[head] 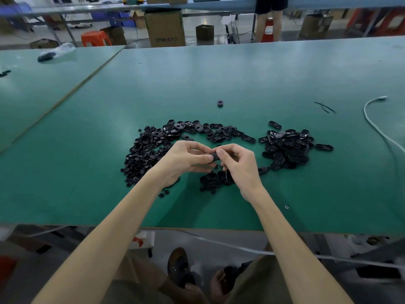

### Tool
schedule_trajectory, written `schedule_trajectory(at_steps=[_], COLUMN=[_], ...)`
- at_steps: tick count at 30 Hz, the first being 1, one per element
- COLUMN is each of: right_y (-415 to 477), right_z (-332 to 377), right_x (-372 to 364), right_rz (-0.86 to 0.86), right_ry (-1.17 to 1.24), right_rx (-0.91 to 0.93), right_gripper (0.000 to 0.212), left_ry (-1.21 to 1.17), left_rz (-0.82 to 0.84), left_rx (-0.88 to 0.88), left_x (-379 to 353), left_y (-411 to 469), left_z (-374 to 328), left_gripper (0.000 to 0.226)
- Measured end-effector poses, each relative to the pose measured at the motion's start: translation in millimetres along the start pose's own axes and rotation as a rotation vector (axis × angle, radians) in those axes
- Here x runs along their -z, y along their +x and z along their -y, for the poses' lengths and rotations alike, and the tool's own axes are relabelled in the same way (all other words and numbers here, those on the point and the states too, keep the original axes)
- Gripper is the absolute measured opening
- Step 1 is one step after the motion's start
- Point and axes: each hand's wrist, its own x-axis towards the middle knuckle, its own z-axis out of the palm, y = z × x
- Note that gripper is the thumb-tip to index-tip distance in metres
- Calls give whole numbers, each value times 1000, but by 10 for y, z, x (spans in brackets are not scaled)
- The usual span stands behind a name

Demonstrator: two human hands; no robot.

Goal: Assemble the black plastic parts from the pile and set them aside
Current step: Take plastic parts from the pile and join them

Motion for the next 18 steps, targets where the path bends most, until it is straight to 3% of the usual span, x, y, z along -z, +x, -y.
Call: schedule_trajectory(at_steps=[10, 18], right_y=[22, 44], right_z=[-55, -75], right_x=[-3, -23], right_rz=[9, -15], right_ry=[7, -4], right_rx=[1, -7], right_gripper=[11, 8], left_ry=[-18, 128], left_rz=[-19, -138], left_rx=[13, -71], left_x=[-48, -200], left_y=[5, 22], left_z=[-18, -44], left_gripper=[20, 24])
